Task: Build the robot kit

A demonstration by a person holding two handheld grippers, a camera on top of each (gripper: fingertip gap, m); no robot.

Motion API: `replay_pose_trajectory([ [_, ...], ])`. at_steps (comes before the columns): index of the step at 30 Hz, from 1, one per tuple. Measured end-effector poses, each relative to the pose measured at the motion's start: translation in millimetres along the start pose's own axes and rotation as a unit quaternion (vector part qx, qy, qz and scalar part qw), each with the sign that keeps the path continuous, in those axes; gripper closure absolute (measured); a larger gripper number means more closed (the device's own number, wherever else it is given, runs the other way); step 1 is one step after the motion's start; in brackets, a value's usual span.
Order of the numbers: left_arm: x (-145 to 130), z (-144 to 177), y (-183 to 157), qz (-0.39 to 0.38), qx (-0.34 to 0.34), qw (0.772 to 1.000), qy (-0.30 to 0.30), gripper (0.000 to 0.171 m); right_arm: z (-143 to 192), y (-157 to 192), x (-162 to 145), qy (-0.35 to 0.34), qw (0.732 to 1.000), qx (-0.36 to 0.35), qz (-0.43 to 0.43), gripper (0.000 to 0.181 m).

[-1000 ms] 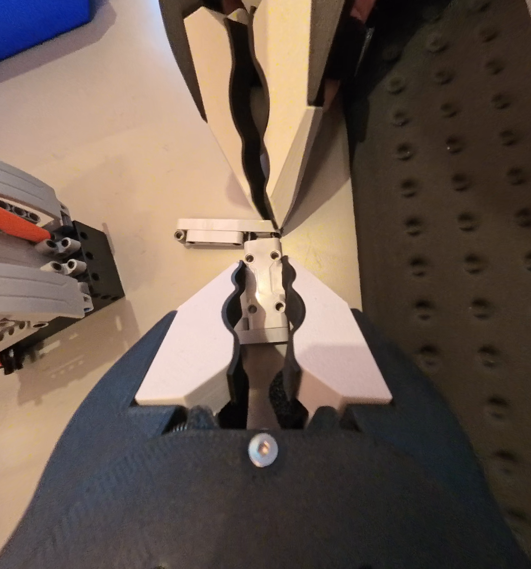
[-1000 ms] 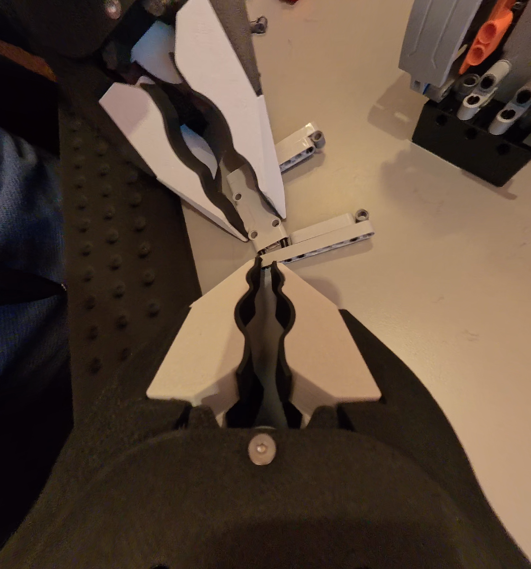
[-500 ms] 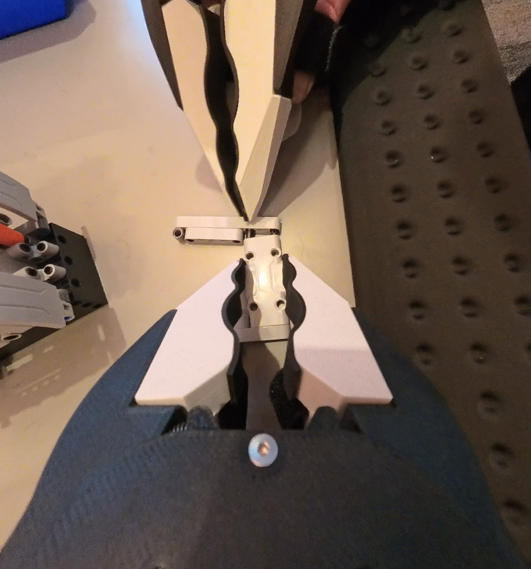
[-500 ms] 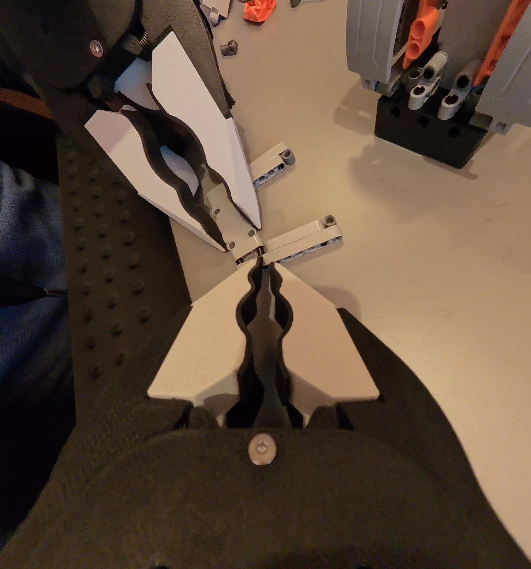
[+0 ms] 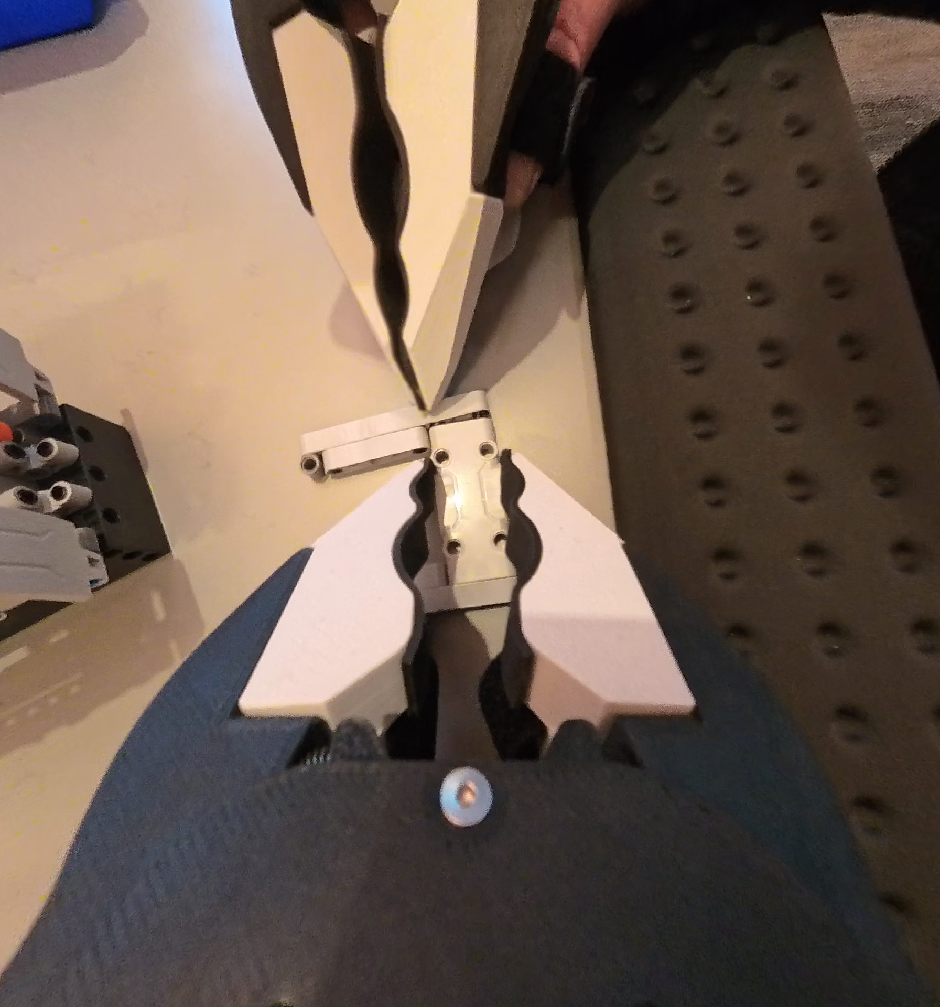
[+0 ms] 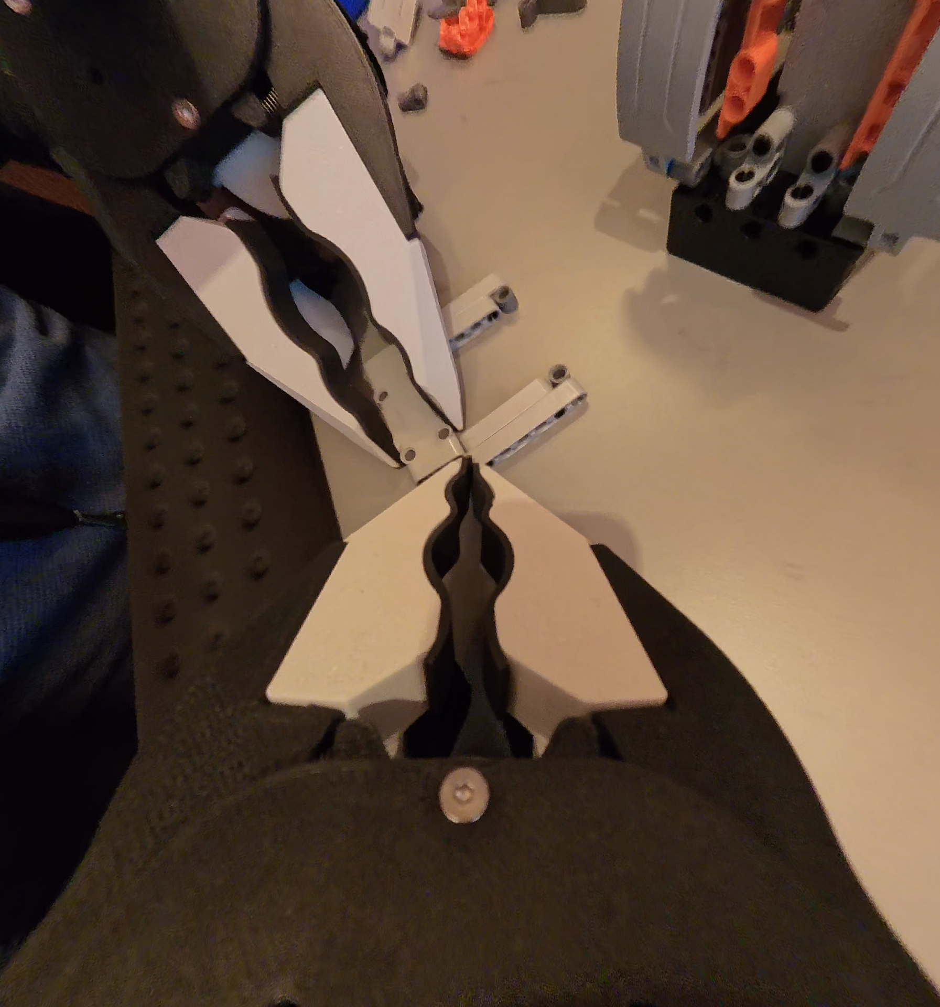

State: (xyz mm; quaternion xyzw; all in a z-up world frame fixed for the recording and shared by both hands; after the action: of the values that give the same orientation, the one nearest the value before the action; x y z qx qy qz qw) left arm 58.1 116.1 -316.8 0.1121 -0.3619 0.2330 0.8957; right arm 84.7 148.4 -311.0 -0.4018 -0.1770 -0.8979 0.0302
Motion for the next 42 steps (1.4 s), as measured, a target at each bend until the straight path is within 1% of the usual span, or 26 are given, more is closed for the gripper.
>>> replay_pose_trajectory([
  [3, 0.3, -0.3, 0.4, 0.0, 0.005, 1.0, 0.002, 0.149, 2.3, 6.5, -3.4, 0.011, 1.0, 0.006, 0.021, 0.181],
  [16, 1.4, -0.7, 0.8, 0.008, -0.002, 1.0, -0.003, 0.151, 0.2, 10.5, -5.6, 0.019, 0.999, 0.025, 0.021, 0.181],
  [22, 0.8, -0.8, 1.2, 0.012, -0.002, 1.0, 0.002, 0.15, 0.5, 10.5, -5.0, 0.013, 0.999, 0.03, 0.016, 0.181],
  [24, 1.8, -0.9, 1.5, 0.005, 0.008, 1.0, -0.001, 0.15, 1.8, 9.3, -2.8, 0.003, 1.0, 0.019, 0.02, 0.181],
  [27, 4.2, 0.0, -1.9, -0.005, 0.011, 1.0, -0.003, 0.149, 4.7, 7.9, 0.3, -0.013, 1.0, 0.017, 0.017, 0.176],
  [30, 5.5, 8.0, -0.5, 0.0, 0.017, 1.0, -0.015, 0.143, 7.3, 6.9, 2.3, -0.024, 0.999, 0.017, 0.013, 0.172],
  [32, 2.5, 12.9, 0.4, 0.002, 0.024, 1.0, -0.012, 0.14, 8.0, 7.2, 2.6, -0.026, 0.999, 0.018, 0.014, 0.171],
  [34, 4.2, 21.9, 1.9, 0.0, 0.035, 0.999, -0.023, 0.14, 8.7, 6.6, 2.5, -0.027, 0.999, 0.011, 0.019, 0.172],
  [36, 3.8, 31.6, 5.8, -0.001, 0.053, 0.998, -0.03, 0.139, 8.6, 4.5, 1.9, -0.025, 1.0, 0.004, 0.017, 0.169],
  [42, -15.7, 60.4, 14.4, 0.024, 0.085, 0.995, -0.037, 0.134, 8.3, 5.0, 0.6, -0.02, 0.999, -0.003, 0.03, 0.161],
])
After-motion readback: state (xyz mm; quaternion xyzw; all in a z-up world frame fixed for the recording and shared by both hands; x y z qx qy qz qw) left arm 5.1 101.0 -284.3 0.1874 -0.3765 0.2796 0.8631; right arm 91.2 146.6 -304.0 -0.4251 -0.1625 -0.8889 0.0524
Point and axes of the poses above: each gripper's, where its closed fingertips meet, z back along the fingers, x out of its top, y = z × x across the jaws, the point moved 2 cm from there along z, back along the fingers, and after that the axes turned 4 degrees about z, right-handed, at the moved point
